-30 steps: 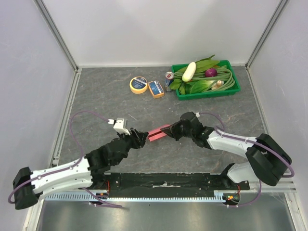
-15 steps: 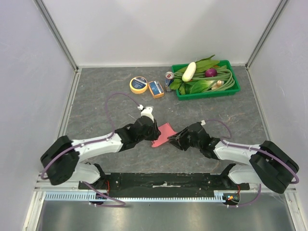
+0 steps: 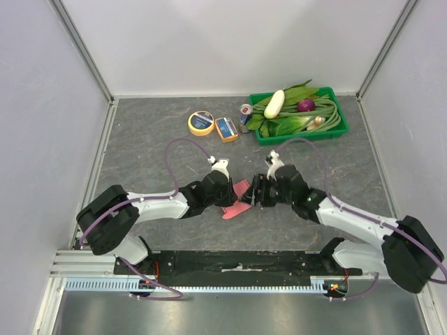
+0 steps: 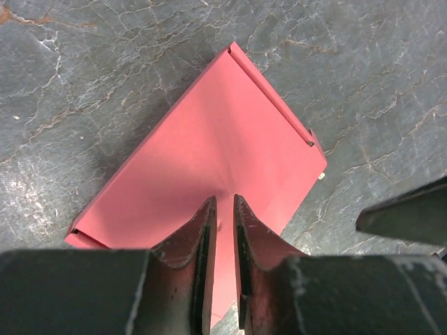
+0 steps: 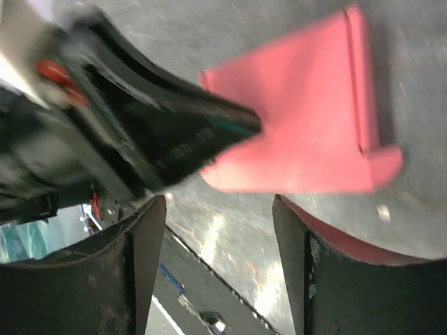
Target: Fold the paper box
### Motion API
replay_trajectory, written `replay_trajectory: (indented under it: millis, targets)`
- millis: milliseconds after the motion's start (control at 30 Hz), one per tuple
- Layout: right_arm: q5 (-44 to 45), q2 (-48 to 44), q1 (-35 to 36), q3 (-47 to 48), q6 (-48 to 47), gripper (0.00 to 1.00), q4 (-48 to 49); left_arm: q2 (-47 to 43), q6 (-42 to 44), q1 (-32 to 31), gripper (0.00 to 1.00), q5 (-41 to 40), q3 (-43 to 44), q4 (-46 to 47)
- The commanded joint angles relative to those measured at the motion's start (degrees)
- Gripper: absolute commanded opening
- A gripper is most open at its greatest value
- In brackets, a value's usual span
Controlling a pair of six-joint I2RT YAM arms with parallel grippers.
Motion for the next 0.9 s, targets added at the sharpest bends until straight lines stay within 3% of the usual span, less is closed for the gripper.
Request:
replay_trajectory:
  millis: [0,67,133,167,233,367,567,667,733,867]
  targets:
    - [-16.6,7.9,-5.8,12.4,-21.6,0.68,-4.1,0.0,0.9,0.1,0.23,1.0,-1.5,0.1]
    - [-23.3,12.2,-11.7,12.8,-20.0,0.60,3.2,-1.4,1.1,0.1,0.25,0.7,-1.7,-0.2]
    - [-27.0,13.9,-12.6,12.8,-20.1,0.55,8.9,-3.8,1.8,0.1,0.35,0.4,-1.8,-0.7]
    - [-28.3,17.7,-12.7,14.2,-20.8,0.45,8.9,-4.6,2.0,0.1,0.40,0.1,-1.8,-1.7]
    - [-32.7,22.1,-12.8,15.1,-22.7,0.37,11.3,-7.1,2.5,0.1,0.44,-0.7,-2.1,-2.4]
    - [-30.9,28.5,-13.3,12.3,-23.2,0.24,15.5,-13.1,3.0,0.1,0.52,-0.2,-3.3,-4.3]
    - [-26.0,25.3,-13.3,9.0,-28.6,0.25,11.4,-27.0,1.1,0.7,0.66,0.6,-2.5,-15.7]
    - [-25.1,23.3,-13.3,9.0,-30.8,0.27,7.7,-28.9,-3.2,5.4,0.69,6.9,-2.0,-22.3]
    - [-21.3,21.5,-13.3,9.2,-32.0,0.30,4.6,-27.9,-7.7,8.1,0.69,14.1,-4.1,-22.1]
    - [-18.3,19.7,-13.3,13.0,-34.7,0.38,0.7,-27.9,-14.5,10.4,0.68,15.9,-10.0,-14.5]
